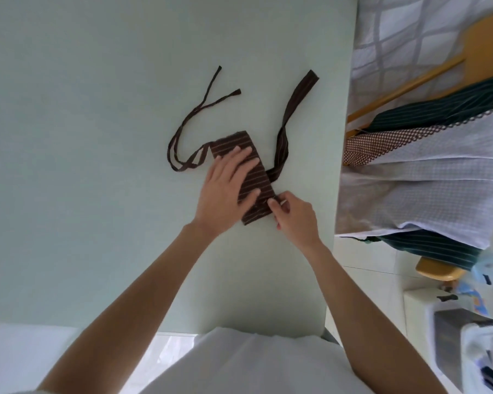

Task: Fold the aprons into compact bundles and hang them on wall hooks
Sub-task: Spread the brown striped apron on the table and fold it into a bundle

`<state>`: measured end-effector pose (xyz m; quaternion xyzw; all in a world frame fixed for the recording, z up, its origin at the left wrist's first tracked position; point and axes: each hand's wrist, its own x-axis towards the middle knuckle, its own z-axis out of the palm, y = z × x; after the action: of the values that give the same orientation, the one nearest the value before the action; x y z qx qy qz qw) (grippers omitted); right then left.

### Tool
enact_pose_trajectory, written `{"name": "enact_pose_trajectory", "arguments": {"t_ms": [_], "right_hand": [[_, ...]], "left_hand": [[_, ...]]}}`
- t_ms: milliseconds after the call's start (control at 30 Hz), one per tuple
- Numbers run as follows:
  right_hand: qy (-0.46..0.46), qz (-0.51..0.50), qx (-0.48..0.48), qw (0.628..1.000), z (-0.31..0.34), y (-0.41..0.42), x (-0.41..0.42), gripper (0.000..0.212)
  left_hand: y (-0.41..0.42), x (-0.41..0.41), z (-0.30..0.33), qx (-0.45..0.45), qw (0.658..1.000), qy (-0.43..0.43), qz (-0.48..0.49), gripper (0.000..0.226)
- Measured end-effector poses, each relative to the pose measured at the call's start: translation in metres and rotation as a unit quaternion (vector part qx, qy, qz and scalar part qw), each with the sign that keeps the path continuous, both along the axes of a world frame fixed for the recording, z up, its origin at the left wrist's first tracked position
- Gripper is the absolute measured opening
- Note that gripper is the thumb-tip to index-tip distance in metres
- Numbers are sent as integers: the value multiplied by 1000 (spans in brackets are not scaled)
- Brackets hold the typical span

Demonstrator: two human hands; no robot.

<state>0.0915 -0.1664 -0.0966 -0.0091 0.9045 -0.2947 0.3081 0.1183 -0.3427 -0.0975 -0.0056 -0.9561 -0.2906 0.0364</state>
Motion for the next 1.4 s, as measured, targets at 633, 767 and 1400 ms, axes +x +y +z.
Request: {"name": "enact_pose_trajectory", "arguments": {"t_ms": [633,767,1400], "right_hand": [[177,321,43,929,0,-19,-36,40],[98,290,-9,952,1,-20,-39,44],[359,359,49,860,5,2,0,57]], "left_hand": [[0,37,-6,354,882,-211,228,75],[-2,22,-1,360,888,-223,179,89],[-8,57,-18,18,999,40,11,42]]}}
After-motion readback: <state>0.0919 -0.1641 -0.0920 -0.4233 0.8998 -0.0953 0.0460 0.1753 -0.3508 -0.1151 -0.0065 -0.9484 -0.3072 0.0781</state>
